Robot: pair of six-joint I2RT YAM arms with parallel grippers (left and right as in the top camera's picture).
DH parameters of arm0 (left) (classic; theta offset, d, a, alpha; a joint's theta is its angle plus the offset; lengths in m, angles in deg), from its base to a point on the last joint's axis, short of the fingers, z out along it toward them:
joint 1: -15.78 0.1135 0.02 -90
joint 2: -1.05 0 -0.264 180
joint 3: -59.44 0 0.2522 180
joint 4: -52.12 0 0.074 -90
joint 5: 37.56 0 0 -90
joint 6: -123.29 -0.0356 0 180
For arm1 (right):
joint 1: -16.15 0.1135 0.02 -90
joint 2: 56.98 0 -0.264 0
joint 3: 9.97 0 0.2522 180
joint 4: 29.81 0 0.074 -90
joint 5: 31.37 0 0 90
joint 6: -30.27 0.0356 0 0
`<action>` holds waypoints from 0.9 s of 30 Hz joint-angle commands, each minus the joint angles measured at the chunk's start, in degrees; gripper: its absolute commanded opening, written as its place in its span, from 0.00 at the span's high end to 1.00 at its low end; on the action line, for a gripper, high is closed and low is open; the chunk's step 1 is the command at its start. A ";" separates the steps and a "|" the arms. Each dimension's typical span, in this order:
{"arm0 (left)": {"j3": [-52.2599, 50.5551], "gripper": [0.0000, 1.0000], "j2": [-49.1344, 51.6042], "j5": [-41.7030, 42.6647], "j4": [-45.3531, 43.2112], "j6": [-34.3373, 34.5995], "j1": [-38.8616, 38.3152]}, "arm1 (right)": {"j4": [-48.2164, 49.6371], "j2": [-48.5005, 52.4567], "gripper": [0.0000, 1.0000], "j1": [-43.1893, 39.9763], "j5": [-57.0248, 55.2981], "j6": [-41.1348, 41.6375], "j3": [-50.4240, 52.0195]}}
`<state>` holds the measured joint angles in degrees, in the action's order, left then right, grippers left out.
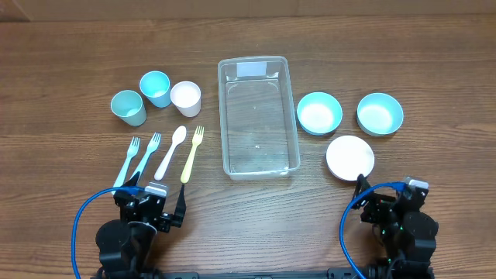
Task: Pack container
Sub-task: 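Move the right gripper to the green bowl and grasp its rim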
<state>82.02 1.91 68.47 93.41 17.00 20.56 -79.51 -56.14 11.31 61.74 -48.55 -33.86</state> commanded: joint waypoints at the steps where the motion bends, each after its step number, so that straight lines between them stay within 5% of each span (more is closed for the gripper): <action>1: -0.04 0.00 -0.55 12.72 0.85 0.02 -0.31 | 2.14 -0.61 0.00 0.22 12.44 8.24 0.57; 4: -0.22 0.00 -0.55 13.66 2.67 0.94 -0.31 | 2.60 -0.61 0.00 0.22 15.02 12.41 0.59; 11: 5.90 0.00 1.03 7.74 -5.53 25.29 -0.28 | 3.98 2.21 0.00 0.22 14.99 12.46 -6.29; 18: 24.37 0.00 26.14 7.34 -2.47 25.27 -0.28 | -4.48 28.98 0.00 0.22 12.85 7.34 -27.61; 27: 69.46 0.00 69.26 7.28 27.41 16.98 -0.28 | -23.93 67.17 0.00 0.13 6.99 3.30 -64.74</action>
<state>140.10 62.08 75.56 115.31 39.14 20.36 -100.82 4.16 11.31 71.01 -42.85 -90.01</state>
